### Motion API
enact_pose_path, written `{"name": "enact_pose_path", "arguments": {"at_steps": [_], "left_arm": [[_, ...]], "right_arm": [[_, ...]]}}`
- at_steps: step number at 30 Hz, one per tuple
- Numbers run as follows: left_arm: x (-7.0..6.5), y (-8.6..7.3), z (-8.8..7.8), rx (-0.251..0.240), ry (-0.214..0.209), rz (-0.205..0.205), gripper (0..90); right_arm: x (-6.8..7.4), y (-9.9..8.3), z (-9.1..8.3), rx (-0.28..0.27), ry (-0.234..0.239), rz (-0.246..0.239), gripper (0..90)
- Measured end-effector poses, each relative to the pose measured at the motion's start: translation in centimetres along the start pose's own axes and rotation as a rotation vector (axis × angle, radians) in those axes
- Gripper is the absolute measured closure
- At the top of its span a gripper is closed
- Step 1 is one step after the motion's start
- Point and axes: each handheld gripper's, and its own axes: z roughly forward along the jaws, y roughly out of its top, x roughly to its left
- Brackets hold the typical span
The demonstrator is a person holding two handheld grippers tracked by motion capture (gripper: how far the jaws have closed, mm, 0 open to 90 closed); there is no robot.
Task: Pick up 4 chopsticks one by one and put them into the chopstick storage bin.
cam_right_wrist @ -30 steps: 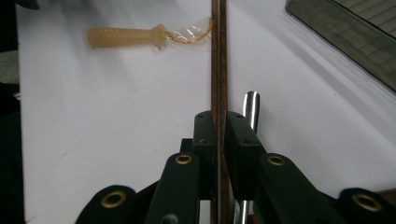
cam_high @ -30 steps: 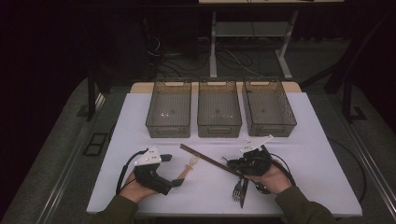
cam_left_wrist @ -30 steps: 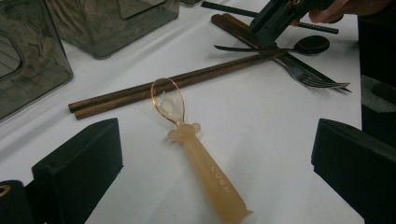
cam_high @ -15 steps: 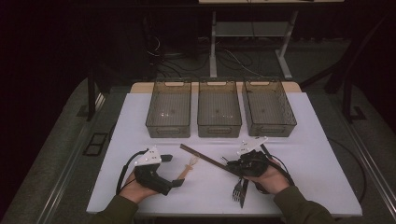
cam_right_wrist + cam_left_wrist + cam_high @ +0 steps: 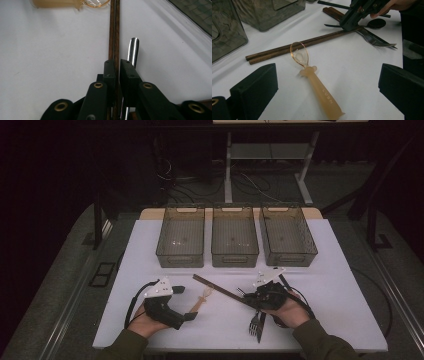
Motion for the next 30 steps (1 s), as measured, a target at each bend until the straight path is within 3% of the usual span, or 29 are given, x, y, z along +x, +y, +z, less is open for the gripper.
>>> {"name": "enact_pose_path", "arguments": {"at_steps": [30], "left_arm": [[-0.04,0.01,0.04,0.007,-0.005,0.002,1.3]], "right_arm": [[0.29,-0.13,0.70,0.041,-0.002,-0.002,84.3]]}}
